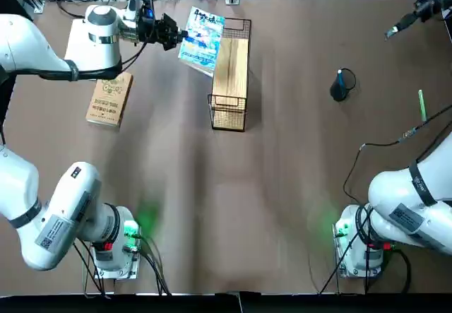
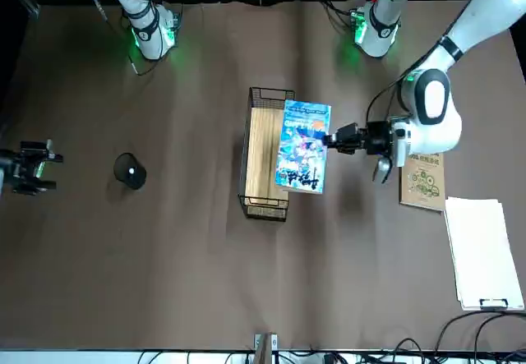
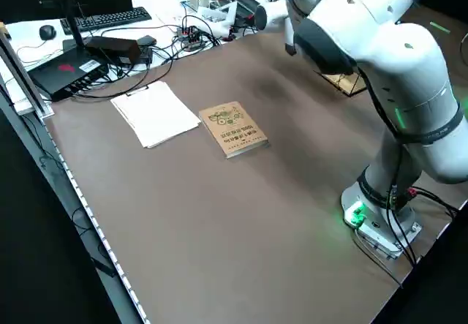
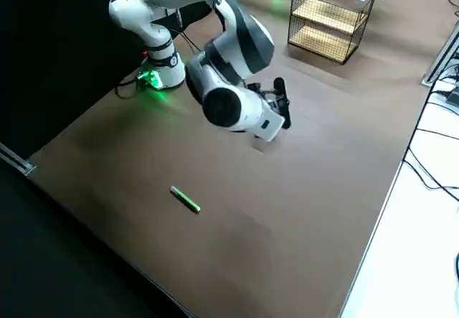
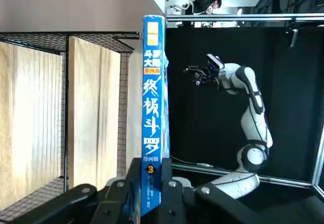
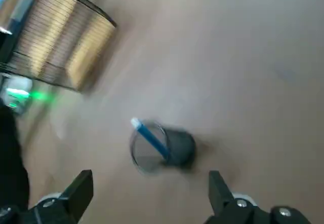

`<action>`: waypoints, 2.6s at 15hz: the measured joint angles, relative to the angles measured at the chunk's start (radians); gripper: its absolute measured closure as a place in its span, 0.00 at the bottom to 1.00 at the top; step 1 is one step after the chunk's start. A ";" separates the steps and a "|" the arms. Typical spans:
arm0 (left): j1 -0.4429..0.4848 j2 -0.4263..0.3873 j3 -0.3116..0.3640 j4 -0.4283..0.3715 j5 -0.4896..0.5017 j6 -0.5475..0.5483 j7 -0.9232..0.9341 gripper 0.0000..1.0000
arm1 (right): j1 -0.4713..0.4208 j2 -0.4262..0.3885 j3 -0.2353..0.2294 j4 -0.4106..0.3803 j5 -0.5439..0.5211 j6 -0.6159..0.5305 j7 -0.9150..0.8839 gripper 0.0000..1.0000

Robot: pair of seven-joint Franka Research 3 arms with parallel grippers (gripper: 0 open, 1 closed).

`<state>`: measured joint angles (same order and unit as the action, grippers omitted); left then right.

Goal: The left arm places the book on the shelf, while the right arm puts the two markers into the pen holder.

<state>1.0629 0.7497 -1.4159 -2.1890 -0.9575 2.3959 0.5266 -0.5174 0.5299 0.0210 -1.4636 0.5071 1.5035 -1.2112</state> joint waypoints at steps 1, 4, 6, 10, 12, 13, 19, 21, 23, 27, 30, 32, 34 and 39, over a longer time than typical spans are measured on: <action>-0.028 0.000 -0.002 -0.001 -0.010 0.038 0.000 0.80 | -0.001 0.000 -0.019 0.022 -0.088 0.002 0.027 0.00; -0.104 0.000 -0.003 -0.001 -0.024 0.131 -0.001 0.80 | -0.003 0.001 -0.088 0.037 -0.247 0.042 0.064 0.00; -0.139 0.000 -0.002 -0.002 -0.027 0.168 -0.001 0.80 | -0.011 0.007 -0.145 0.037 -0.281 0.101 0.079 0.00; -0.182 0.000 0.002 -0.001 -0.027 0.232 -0.001 0.80 | -0.040 0.050 -0.218 0.029 -0.309 0.245 0.182 0.00; -0.210 0.000 0.014 0.002 -0.027 0.260 -0.001 0.80 | -0.051 0.092 -0.232 0.017 -0.360 0.333 0.273 0.00; -0.224 0.000 0.025 0.002 -0.027 0.267 -0.001 0.80 | -0.059 0.112 -0.236 0.005 -0.378 0.383 0.331 0.01; -0.283 0.001 0.094 0.004 -0.027 0.271 0.005 0.81 | -0.040 0.243 -0.230 -0.029 -0.410 0.577 0.615 0.12; -0.296 0.001 0.107 0.005 -0.027 0.274 0.007 0.81 | -0.028 0.257 -0.230 -0.032 -0.421 0.577 0.646 0.15; -0.310 0.001 0.119 0.006 -0.027 0.282 0.016 0.81 | -0.020 0.260 -0.230 -0.051 -0.434 0.576 0.675 0.24; -0.340 0.001 0.138 0.010 -0.027 0.296 0.022 0.81 | -0.020 0.260 -0.235 -0.069 -0.448 0.576 0.693 0.47; -0.364 0.002 0.154 0.010 -0.027 0.316 0.022 0.81 | -0.021 0.260 -0.238 -0.069 -0.450 0.583 0.694 0.59; -0.374 0.002 0.157 0.010 -0.030 0.333 0.022 0.80 | -0.022 0.260 -0.238 -0.071 -0.450 0.597 0.696 0.81; -0.376 0.002 0.158 0.010 -0.031 0.344 0.022 0.67 | -0.024 0.259 -0.239 -0.071 -0.450 0.601 0.697 0.84; -0.378 0.002 0.159 0.013 -0.031 0.348 0.022 0.20 | -0.020 0.259 -0.237 -0.070 -0.452 0.597 0.698 0.84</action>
<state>0.6845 0.7513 -1.2569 -2.1761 -0.9887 2.7443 0.5483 -0.5371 0.7892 -0.2156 -1.5335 0.0556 2.1007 -0.5135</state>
